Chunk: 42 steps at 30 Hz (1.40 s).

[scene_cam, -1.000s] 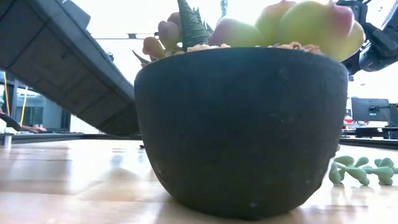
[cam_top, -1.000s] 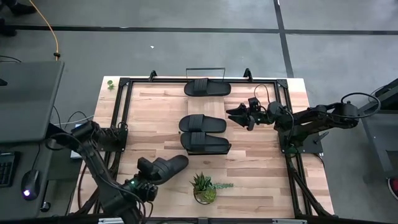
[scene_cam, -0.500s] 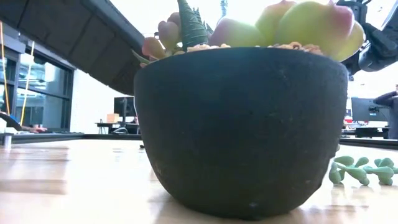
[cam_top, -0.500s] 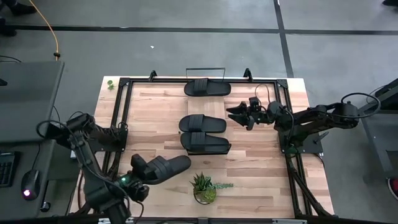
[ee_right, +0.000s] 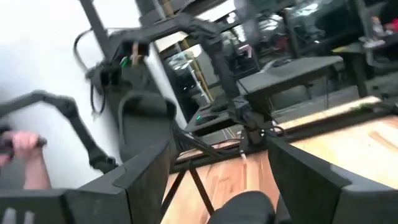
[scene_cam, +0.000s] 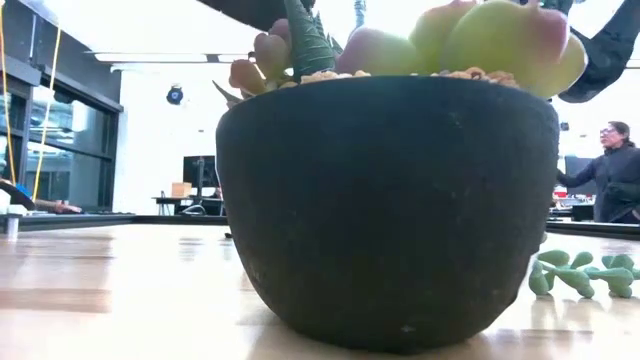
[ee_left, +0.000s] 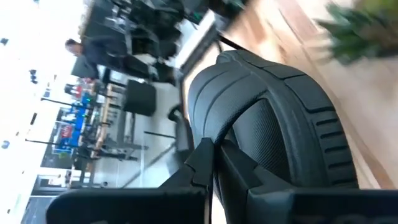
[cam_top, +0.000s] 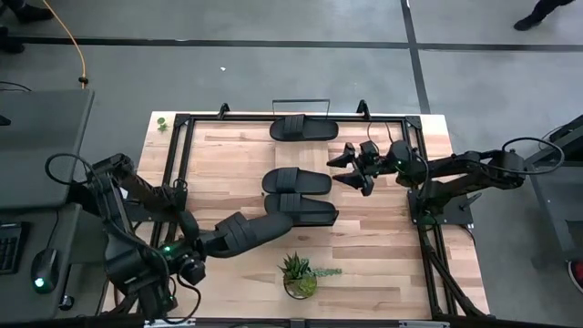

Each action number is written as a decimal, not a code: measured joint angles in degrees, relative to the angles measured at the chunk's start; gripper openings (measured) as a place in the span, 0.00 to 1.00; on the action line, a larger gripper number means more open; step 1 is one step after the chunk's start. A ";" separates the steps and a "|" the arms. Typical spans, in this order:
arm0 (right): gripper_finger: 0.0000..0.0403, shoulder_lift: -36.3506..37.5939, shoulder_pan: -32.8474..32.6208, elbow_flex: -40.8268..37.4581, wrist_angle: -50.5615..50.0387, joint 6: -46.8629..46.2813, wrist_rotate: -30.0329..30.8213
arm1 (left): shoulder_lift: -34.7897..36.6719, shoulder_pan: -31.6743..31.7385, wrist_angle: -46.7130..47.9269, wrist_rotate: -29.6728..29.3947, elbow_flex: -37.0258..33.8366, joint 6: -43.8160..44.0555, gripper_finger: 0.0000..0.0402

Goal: Pick and place slides into the shelf
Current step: Put the black slide on the shelf

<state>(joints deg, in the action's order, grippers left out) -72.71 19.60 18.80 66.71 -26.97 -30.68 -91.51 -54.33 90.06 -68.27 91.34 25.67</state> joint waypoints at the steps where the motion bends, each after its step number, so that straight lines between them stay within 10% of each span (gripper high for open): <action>1: 0.64 0.00 -0.06 0.66 -0.56 1.59 -0.79 | 0.32 0.00 0.00 -1.19 0.57 -0.31 0.00; 14: 0.64 0.00 -3.85 5.30 -6.50 26.42 -0.50 | 0.58 6.81 -0.02 -5.94 10.72 -8.80 0.00; 42: 0.64 0.00 -16.14 6.39 -8.53 51.48 23.17 | 0.51 15.74 -15.99 -1.50 10.82 -21.95 0.00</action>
<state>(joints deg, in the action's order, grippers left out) -72.71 3.46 25.19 58.18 24.51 -7.51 -91.00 -38.59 74.07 -69.77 102.16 3.72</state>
